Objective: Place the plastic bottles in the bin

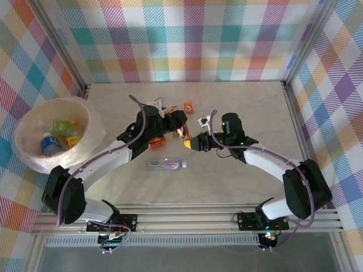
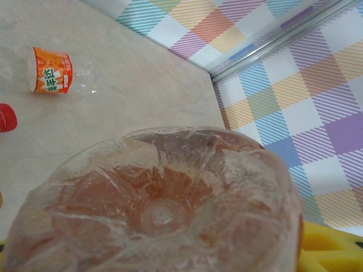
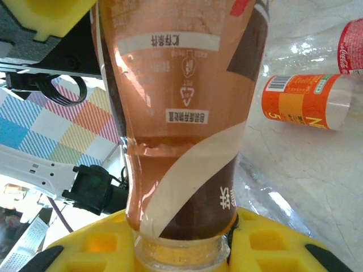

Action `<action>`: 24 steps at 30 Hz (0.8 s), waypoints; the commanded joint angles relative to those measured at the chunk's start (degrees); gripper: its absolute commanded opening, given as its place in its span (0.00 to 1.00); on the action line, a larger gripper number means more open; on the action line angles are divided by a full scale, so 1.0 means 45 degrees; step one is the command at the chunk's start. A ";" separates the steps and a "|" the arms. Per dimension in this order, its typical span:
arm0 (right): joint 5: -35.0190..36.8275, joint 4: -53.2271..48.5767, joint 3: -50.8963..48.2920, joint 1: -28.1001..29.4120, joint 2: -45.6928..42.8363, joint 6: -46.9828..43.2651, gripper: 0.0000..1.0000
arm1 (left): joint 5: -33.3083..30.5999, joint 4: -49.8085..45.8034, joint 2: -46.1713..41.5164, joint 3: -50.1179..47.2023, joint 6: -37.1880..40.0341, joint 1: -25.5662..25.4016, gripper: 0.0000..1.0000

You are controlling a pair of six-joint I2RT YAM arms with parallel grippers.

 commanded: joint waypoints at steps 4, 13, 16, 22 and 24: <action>-0.0139 -0.0391 0.0660 0.0101 -0.0006 -0.0440 0.45 | -0.0101 0.0184 -0.0615 -0.0389 0.0349 -0.0029 0.57; 0.1335 -0.0830 0.0501 0.0101 -0.0690 -0.0874 0.82 | -0.1254 -0.0758 -0.1122 -0.0297 0.0502 0.0105 0.57; 0.2037 -0.0886 0.0393 0.0101 -0.1269 -0.1215 1.00 | -0.1720 -0.1488 -0.1395 -0.0087 0.0727 0.0281 0.57; 0.4171 -0.1100 0.0200 0.0101 -0.2223 -0.1713 1.00 | -0.2442 -0.3297 -0.2804 0.0542 0.1663 0.0875 0.57; 0.4696 -0.0948 0.0092 0.0101 -0.2391 -0.1791 1.00 | -0.2435 -0.4108 -0.3291 0.0922 0.1923 0.1251 0.57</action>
